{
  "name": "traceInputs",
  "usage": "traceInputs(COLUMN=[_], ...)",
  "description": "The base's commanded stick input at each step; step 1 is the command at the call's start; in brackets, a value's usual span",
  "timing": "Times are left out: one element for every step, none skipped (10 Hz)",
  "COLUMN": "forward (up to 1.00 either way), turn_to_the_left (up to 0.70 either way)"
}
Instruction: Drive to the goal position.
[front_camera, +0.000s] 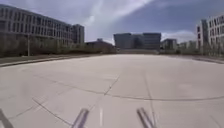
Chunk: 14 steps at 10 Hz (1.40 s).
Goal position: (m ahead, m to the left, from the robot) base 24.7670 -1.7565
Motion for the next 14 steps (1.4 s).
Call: traceInputs(forward=[0.5,0.5,0.5,0.5,0.5,0.5,0.5,0.5,0.5,0.5,0.5,0.5,0.5,0.5], turn_to_the_left=[-0.5,-0.5,-0.5,-0.44,0.0,0.0,0.0,0.0,0.0,0.0,0.0,0.0,0.0,0.0])
